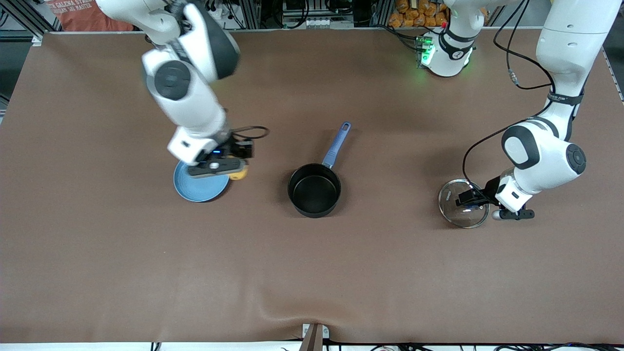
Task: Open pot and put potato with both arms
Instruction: 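Carry the potato with the right gripper over the open pot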
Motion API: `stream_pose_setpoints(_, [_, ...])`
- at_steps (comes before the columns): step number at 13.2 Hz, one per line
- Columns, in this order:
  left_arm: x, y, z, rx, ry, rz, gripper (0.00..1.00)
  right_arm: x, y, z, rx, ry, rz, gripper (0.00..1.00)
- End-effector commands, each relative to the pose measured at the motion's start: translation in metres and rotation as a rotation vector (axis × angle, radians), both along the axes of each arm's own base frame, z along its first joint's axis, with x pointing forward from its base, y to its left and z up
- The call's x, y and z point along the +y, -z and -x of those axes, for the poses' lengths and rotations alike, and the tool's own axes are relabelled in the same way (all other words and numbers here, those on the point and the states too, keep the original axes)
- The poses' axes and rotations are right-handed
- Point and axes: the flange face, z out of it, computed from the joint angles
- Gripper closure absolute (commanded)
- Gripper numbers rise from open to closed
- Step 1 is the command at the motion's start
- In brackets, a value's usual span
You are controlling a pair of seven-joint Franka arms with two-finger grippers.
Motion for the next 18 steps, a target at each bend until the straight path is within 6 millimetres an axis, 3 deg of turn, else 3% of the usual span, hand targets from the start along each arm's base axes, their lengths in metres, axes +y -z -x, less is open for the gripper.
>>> stream_pose_setpoints(1, [-0.033, -0.062, -0.012, -0.003, -0.057, 0.048, 0.00, 0.071, 0.029, -0.009, -0.003, 0.074, -0.004, 1.00])
stream_pose_setpoints(3, [-0.053, -0.104, -0.020, 0.009, -0.065, 0.063, 0.00, 0.108, 0.050, -0.008, -0.024, 0.103, -0.026, 1.00])
stream_pose_setpoints(5, [-0.059, -0.163, -0.025, 0.025, -0.042, 0.027, 0.00, 0.129, 0.070, -0.010, -0.051, 0.122, -0.033, 1.00])
stream_pose_setpoints(7, [-0.071, -0.227, -0.026, 0.040, 0.003, -0.029, 0.00, 0.140, 0.090, -0.015, -0.073, 0.126, -0.031, 1.00])
stream_pose_setpoints(10, [-0.083, -0.288, -0.018, 0.039, 0.055, -0.119, 0.00, 0.155, 0.129, -0.017, -0.115, 0.130, -0.074, 1.00])
stream_pose_setpoints(12, [-0.094, -0.316, -0.005, 0.008, 0.095, -0.192, 0.00, 0.160, 0.145, -0.015, -0.120, 0.138, -0.076, 1.00])
stream_pose_setpoints(15, [-0.094, -0.354, 0.012, -0.014, 0.102, -0.208, 0.00, 0.159, 0.163, -0.013, -0.106, 0.131, -0.057, 1.00])
stream_pose_setpoints(18, [-0.096, -0.375, 0.019, -0.015, 0.101, -0.211, 0.00, 0.155, 0.190, -0.015, -0.100, 0.136, -0.038, 1.00])
